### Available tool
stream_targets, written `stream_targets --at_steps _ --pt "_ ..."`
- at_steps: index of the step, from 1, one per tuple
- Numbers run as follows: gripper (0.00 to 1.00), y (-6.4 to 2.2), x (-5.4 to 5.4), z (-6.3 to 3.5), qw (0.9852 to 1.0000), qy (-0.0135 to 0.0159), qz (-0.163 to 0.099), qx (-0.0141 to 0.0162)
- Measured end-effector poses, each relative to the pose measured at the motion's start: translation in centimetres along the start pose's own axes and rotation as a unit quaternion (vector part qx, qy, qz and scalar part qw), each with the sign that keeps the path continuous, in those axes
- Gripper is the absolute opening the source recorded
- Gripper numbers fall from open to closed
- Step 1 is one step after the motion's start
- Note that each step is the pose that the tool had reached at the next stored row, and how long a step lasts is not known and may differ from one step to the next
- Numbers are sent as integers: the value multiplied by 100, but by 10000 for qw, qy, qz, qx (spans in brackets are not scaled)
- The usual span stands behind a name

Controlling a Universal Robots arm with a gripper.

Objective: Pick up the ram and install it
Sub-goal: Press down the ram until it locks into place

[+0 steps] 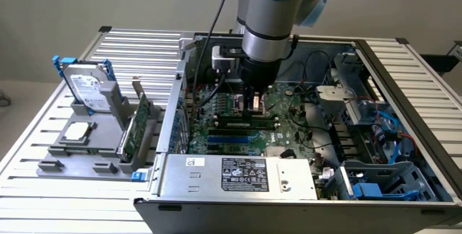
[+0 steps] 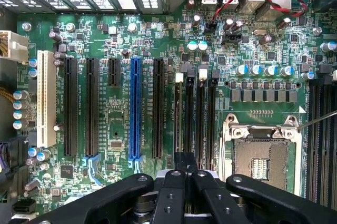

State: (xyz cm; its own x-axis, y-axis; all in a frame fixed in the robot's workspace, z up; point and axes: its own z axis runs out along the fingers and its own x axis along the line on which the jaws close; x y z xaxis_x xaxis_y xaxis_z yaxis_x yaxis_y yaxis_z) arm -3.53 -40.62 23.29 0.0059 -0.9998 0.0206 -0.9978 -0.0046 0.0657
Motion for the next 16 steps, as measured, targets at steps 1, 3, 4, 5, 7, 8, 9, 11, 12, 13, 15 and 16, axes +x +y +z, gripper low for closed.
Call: stream_targets --at_steps 1,3,4,5,7,8,9,11,12,13,15,16 --pt "11 2 1 -34 10000 -2 0 -5" --pt "11 7 3 -98 10000 0 0 -13" --pt "11 7 3 -125 10000 -1 0 -17" --pt "11 6 3 -148 10000 0 -1 -22" --pt "11 -11 6 -187 10000 0 -3 -35" --pt "11 -25 9 -203 10000 0 -5 -42" --pt "11 -33 11 -215 10000 0 -7 -46" --pt "11 -37 18 -220 10000 0 -8 -47" --pt "11 -37 18 -220 10000 -1 -8 -47" --pt "11 -37 18 -220 10000 -1 -8 -47" --pt "11 -37 18 -220 10000 0 -8 -47" --pt "11 -37 19 -221 10000 0 -8 -47"
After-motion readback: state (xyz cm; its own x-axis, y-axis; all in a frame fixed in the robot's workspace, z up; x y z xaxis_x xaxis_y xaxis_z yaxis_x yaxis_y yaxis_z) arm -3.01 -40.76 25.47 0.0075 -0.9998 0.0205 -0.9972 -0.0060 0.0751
